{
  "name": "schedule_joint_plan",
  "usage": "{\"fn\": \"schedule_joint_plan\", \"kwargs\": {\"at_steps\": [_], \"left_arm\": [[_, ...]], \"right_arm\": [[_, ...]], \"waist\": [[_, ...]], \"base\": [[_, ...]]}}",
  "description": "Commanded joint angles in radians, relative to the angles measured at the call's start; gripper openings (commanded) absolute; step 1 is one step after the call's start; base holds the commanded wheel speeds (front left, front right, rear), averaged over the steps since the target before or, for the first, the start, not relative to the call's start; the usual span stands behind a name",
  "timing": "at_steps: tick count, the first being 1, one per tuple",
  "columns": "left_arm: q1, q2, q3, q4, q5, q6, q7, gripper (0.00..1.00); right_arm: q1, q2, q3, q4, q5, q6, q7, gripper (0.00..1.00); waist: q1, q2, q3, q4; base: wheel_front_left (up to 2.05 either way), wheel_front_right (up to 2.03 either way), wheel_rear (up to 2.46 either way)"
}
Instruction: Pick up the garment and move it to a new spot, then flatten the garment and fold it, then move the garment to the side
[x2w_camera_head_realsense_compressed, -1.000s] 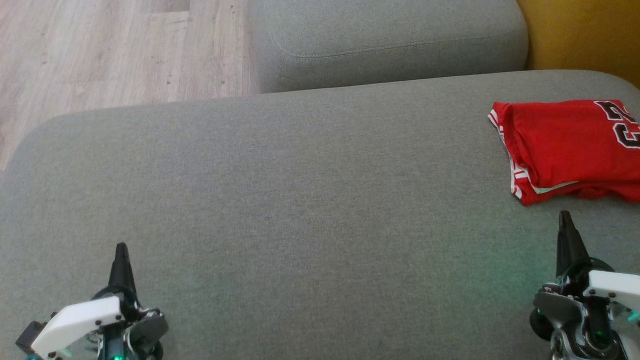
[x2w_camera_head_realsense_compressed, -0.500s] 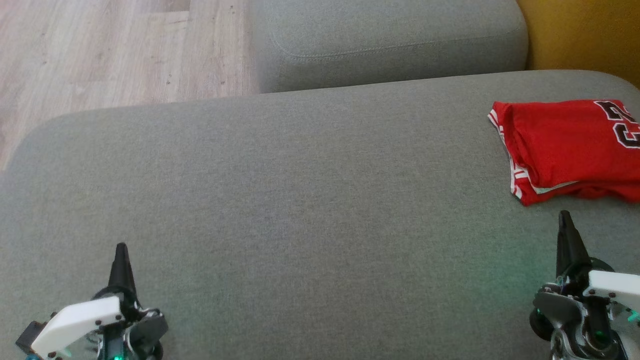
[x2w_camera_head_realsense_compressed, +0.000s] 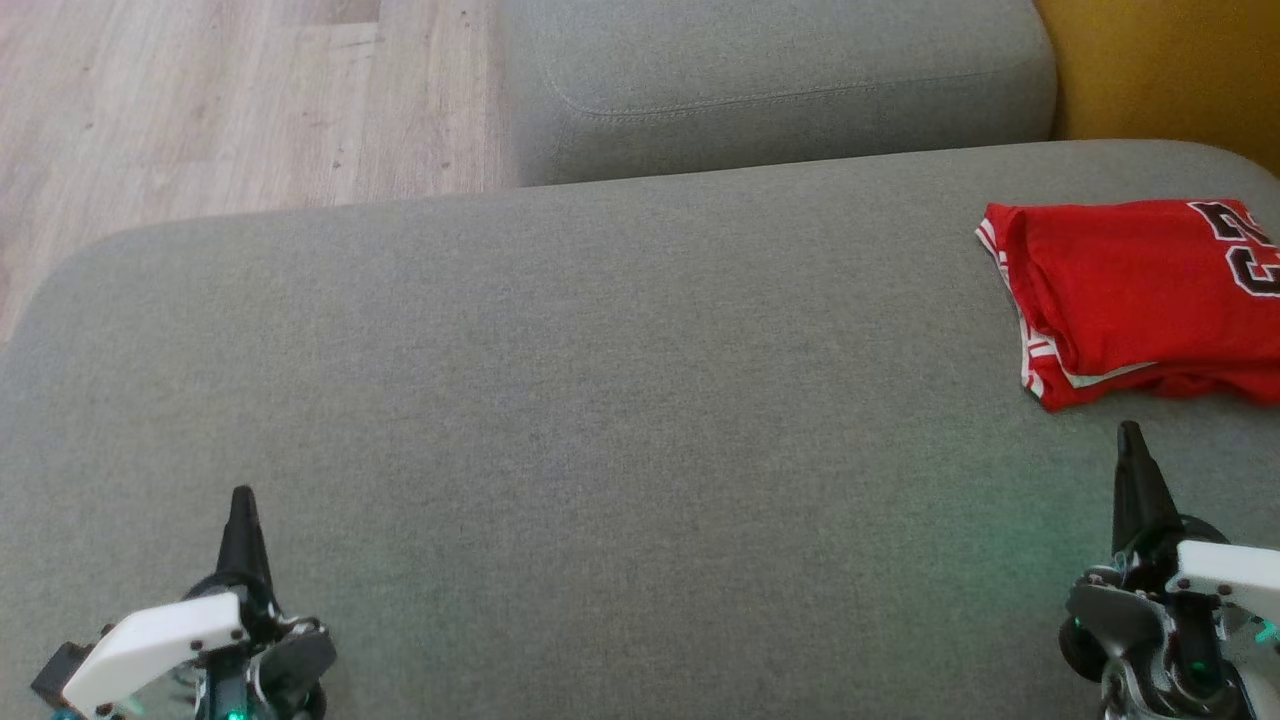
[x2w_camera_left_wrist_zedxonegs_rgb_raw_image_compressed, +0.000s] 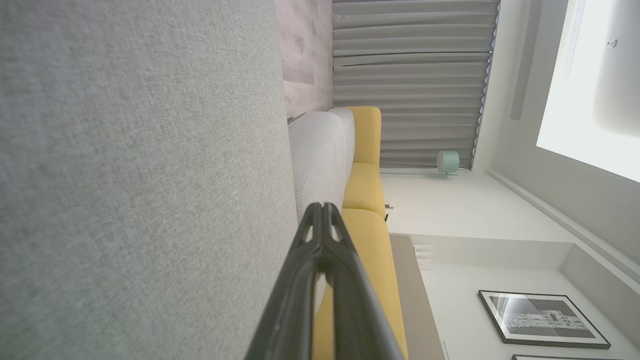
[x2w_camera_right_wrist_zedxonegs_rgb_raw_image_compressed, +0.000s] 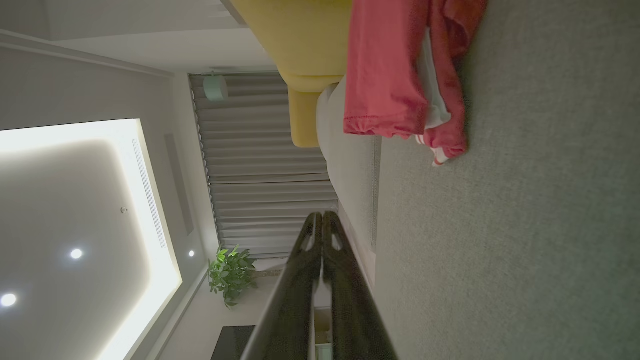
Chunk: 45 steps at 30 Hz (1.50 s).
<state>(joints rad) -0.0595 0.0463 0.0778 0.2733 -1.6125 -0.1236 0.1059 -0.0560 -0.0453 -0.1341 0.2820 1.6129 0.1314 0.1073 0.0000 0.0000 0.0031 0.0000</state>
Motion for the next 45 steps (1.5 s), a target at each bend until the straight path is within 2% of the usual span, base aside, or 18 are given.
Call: {"fn": "schedule_joint_plan", "kwargs": {"at_steps": [1,45], "left_arm": [[-0.049,0.004,0.037,-0.028,0.005,-0.007,0.008,0.0],[-0.049,0.004,0.037,-0.028,0.005,-0.007,0.008,0.0]], "right_arm": [[-0.052,-0.005,0.02,-0.037,-0.005,-0.001,0.006,0.0],[-0.052,-0.005,0.019,-0.037,-0.005,-0.001,0.007,0.0]], "waist": [[0.0,0.0,0.0,0.0],[0.0,0.0,0.0,0.0]], "base": [[0.0,0.0,0.0],[0.0,0.0,0.0]]}}
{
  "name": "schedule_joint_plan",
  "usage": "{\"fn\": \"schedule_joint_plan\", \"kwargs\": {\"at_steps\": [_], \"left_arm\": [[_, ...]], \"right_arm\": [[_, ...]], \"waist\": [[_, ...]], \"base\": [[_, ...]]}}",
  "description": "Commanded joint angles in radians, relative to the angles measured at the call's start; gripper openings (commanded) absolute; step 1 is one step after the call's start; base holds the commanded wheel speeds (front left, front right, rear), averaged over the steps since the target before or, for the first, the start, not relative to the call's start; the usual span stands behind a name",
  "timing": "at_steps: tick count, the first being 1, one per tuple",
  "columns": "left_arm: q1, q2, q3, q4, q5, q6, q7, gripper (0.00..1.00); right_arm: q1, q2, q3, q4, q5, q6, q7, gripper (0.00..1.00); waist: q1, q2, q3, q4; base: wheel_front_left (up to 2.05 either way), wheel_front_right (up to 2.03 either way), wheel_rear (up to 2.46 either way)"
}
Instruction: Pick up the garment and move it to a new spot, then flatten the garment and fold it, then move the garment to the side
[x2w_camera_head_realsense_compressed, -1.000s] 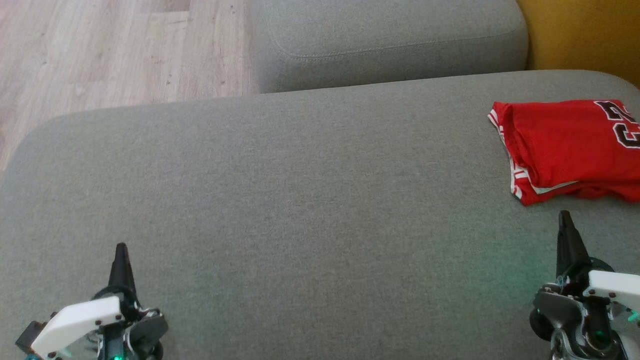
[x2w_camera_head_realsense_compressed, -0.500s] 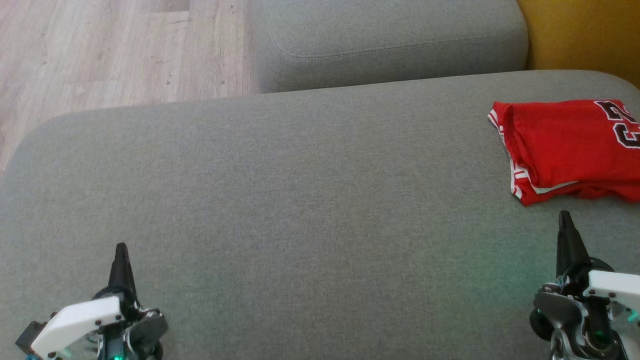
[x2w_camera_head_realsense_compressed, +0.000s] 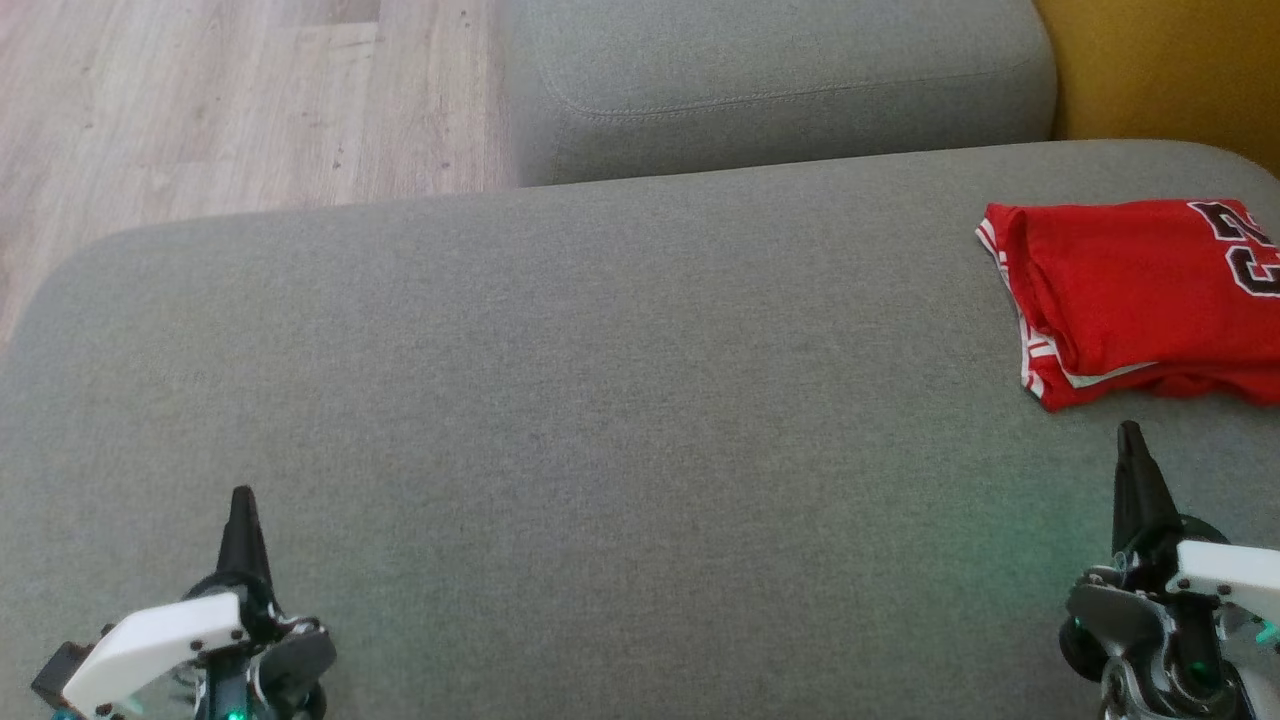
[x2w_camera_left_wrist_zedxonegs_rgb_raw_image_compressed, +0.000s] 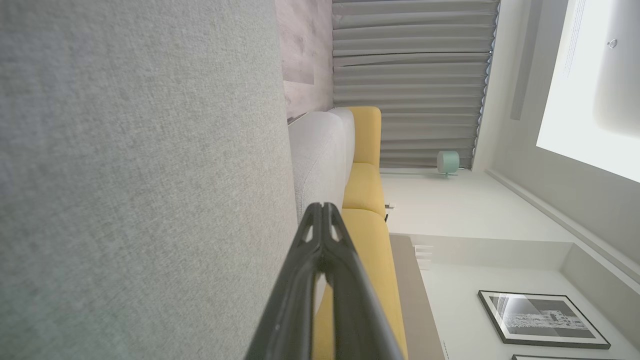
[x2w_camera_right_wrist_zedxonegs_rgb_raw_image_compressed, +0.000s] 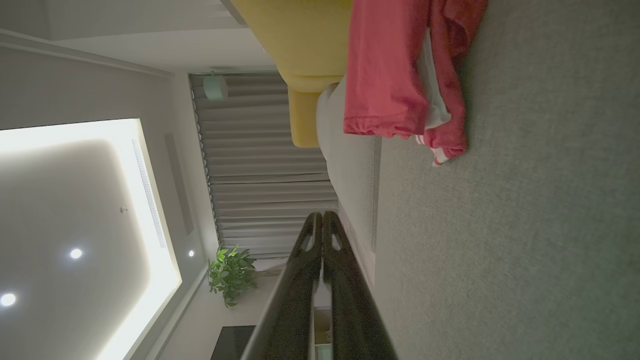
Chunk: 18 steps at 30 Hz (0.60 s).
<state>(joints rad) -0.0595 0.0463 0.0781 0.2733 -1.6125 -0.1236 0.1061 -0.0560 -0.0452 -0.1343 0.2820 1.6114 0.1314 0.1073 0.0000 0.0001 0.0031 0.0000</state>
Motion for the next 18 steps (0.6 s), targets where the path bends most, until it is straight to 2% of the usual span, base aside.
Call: {"fn": "schedule_joint_plan", "kwargs": {"at_steps": [1,18], "left_arm": [[-0.049,0.004,0.037,-0.028,0.005,-0.007,0.008,0.0],[-0.049,0.004,0.037,-0.028,0.005,-0.007,0.008,0.0]], "right_arm": [[-0.052,-0.005,0.02,-0.037,-0.004,-0.001,0.007,0.0],[-0.052,-0.005,0.02,-0.037,-0.004,-0.001,0.007,0.0]], "waist": [[0.0,-0.0001,0.0,0.0],[0.0,-0.0001,0.0,0.0]], "base": [[0.0,0.0,0.0],[0.0,0.0,0.0]]}}
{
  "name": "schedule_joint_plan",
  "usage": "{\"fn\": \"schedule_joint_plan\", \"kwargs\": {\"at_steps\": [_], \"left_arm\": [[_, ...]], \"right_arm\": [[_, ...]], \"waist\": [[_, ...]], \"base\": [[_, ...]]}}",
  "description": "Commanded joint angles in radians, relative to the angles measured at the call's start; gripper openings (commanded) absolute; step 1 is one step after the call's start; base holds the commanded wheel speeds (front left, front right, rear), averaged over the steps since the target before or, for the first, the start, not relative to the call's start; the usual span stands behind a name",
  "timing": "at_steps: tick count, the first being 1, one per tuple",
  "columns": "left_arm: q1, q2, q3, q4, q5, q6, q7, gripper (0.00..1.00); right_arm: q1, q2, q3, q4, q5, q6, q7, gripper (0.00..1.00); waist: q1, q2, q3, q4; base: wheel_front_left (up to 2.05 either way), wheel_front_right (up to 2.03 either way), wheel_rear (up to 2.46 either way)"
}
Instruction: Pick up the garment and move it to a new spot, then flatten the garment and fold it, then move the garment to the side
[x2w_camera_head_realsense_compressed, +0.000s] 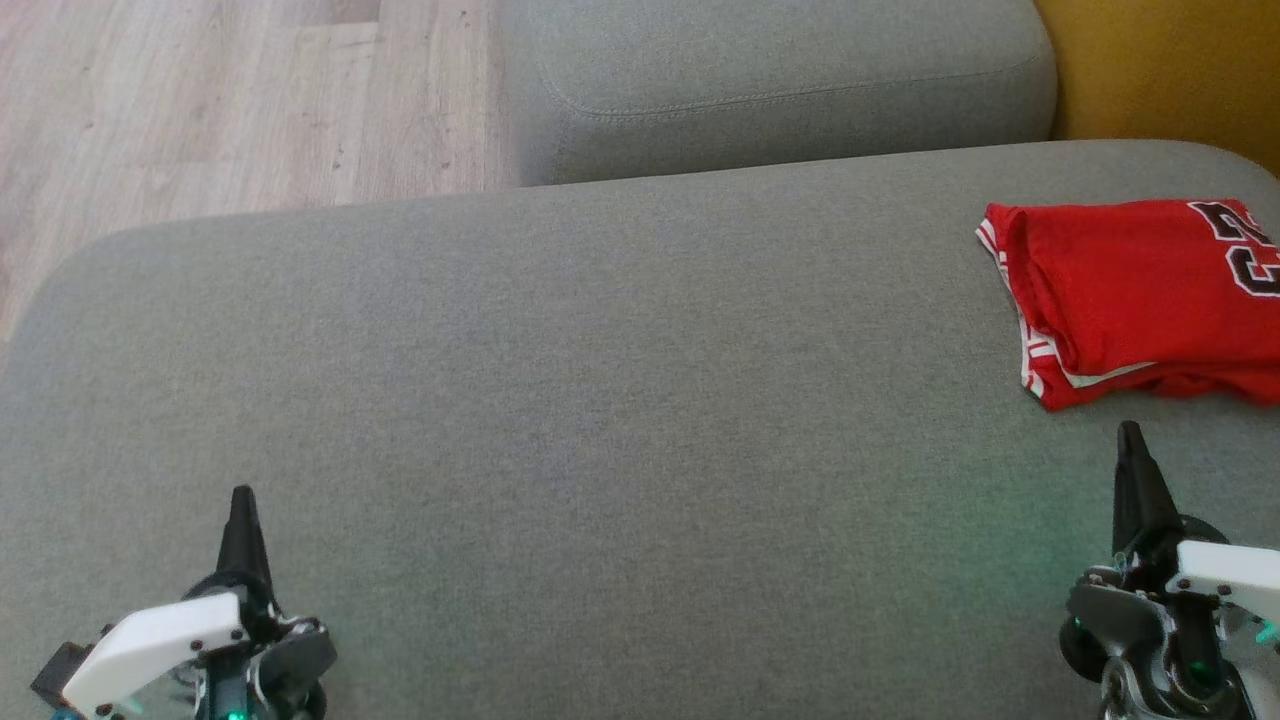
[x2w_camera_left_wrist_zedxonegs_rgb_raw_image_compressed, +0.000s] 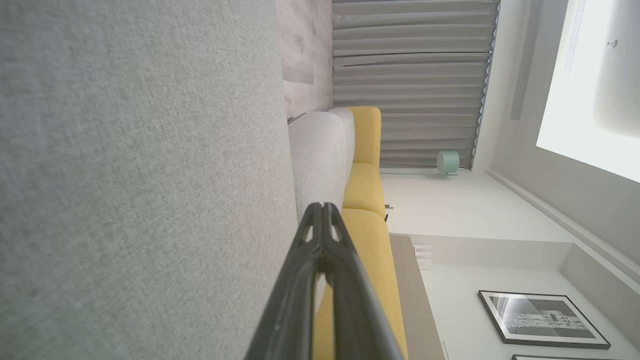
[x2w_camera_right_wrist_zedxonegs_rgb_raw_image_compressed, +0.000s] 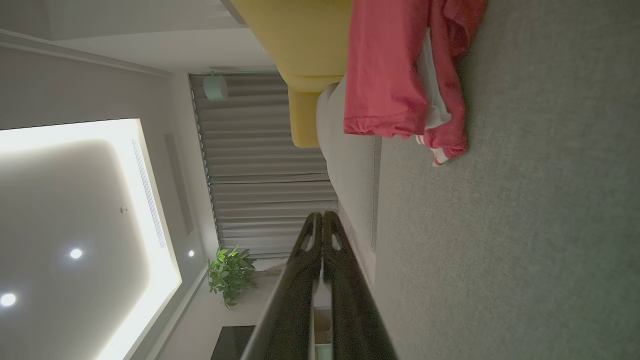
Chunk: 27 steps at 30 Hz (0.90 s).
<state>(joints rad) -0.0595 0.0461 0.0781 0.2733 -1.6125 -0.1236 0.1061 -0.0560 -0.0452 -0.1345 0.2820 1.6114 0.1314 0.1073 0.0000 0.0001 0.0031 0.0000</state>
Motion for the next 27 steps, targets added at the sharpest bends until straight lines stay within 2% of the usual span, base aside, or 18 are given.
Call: {"fn": "schedule_joint_plan", "kwargs": {"at_steps": [1,27], "left_arm": [[-0.049,0.004,0.037,-0.028,0.005,-0.007,0.008,0.0],[-0.049,0.004,0.037,-0.028,0.005,-0.007,0.008,0.0]], "right_arm": [[-0.052,-0.005,0.02,-0.037,-0.004,-0.001,0.007,0.0],[-0.052,-0.005,0.02,-0.037,-0.004,-0.001,0.007,0.0]], "waist": [[0.0,-0.0001,0.0,0.0],[0.0,-0.0001,0.0,0.0]], "base": [[0.0,0.0,0.0],[0.0,0.0,0.0]]}}
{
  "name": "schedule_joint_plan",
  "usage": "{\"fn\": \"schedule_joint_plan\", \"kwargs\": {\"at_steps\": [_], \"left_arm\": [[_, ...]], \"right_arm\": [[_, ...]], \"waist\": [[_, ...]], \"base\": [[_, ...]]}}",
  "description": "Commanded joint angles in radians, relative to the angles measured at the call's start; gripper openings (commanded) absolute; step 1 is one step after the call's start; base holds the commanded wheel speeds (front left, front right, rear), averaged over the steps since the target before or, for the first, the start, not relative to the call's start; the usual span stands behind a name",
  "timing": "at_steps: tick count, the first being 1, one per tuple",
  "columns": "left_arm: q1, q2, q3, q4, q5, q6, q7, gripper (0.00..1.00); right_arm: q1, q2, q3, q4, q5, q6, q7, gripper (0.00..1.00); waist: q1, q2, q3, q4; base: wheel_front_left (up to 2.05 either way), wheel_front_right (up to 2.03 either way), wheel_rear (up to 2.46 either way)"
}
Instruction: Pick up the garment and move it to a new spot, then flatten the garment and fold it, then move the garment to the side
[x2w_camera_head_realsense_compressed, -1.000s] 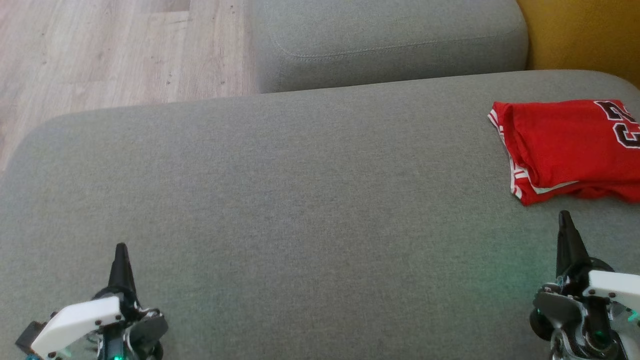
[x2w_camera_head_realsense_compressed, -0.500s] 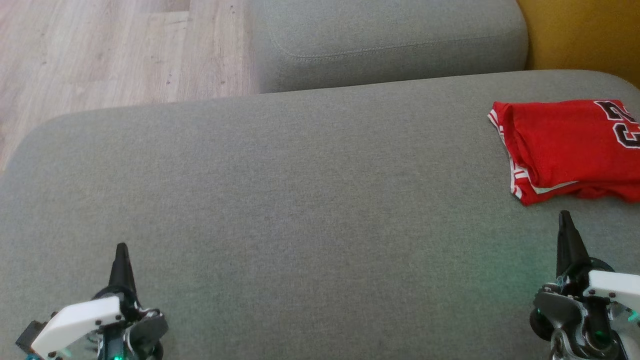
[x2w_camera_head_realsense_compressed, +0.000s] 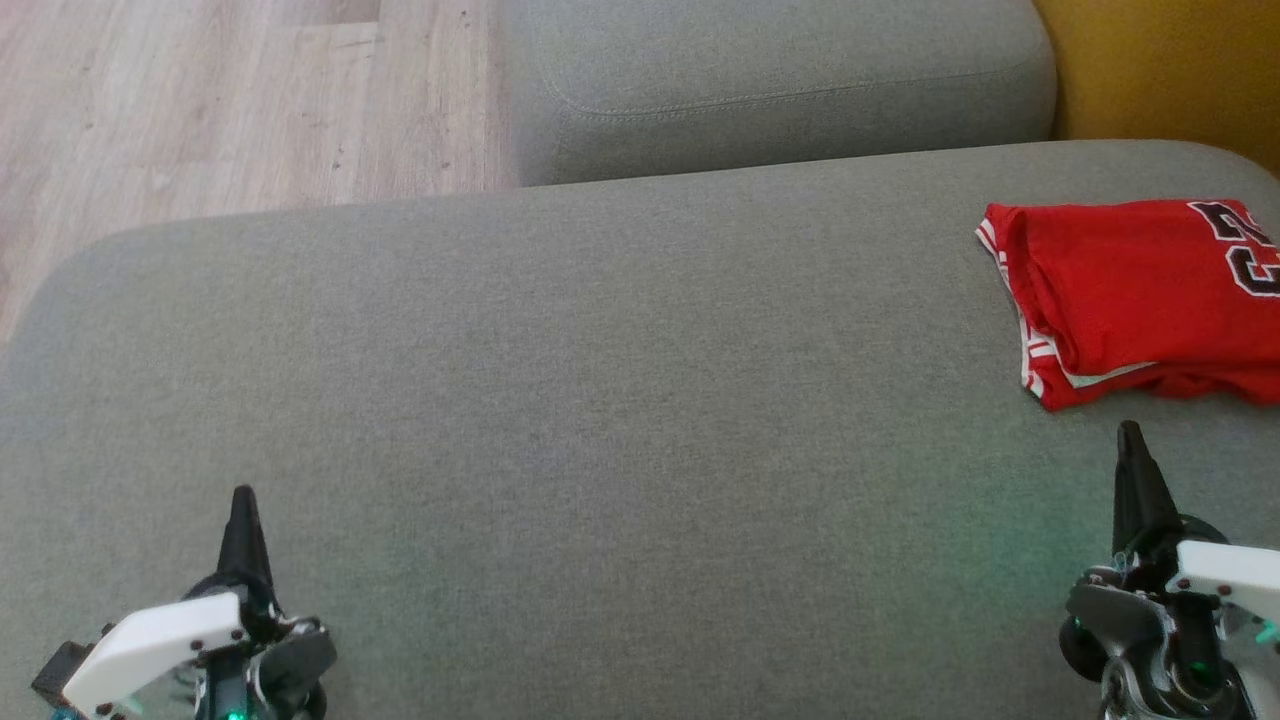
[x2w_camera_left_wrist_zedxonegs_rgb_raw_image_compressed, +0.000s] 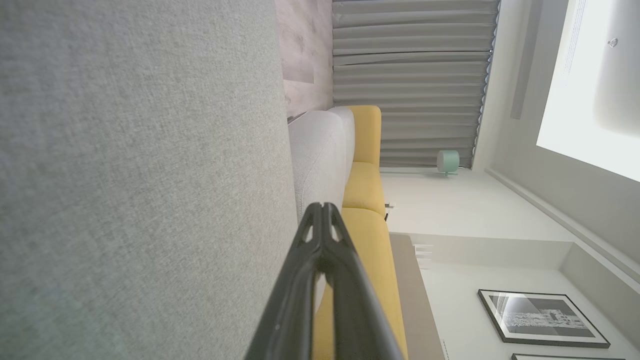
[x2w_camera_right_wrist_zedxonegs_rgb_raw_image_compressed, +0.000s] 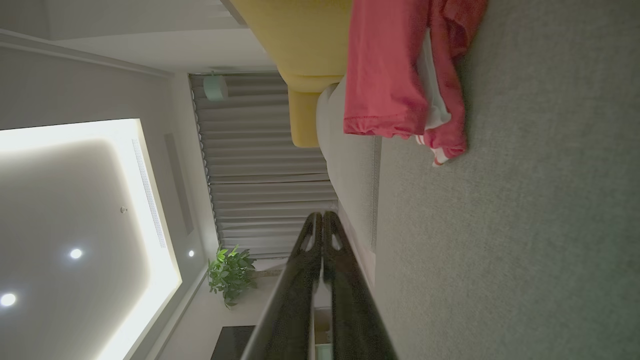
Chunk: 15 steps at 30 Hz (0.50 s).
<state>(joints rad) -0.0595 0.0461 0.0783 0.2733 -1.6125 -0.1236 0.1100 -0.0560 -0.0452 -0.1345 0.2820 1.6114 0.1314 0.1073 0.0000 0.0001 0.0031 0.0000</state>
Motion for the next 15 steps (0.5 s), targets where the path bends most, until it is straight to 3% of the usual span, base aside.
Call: {"fn": "schedule_joint_plan", "kwargs": {"at_steps": [1,15], "left_arm": [[-0.049,0.004,0.037,-0.028,0.005,-0.007,0.004,0.0],[-0.049,0.004,0.036,-0.028,0.005,-0.007,0.004,0.0]], "right_arm": [[-0.052,-0.005,0.02,-0.037,-0.004,-0.001,0.007,0.0],[-0.052,-0.005,0.02,-0.037,-0.004,-0.001,0.007,0.0]], "waist": [[0.0,-0.0001,0.0,0.0],[0.0,-0.0001,0.0,0.0]], "base": [[0.0,0.0,0.0],[0.0,0.0,0.0]]}}
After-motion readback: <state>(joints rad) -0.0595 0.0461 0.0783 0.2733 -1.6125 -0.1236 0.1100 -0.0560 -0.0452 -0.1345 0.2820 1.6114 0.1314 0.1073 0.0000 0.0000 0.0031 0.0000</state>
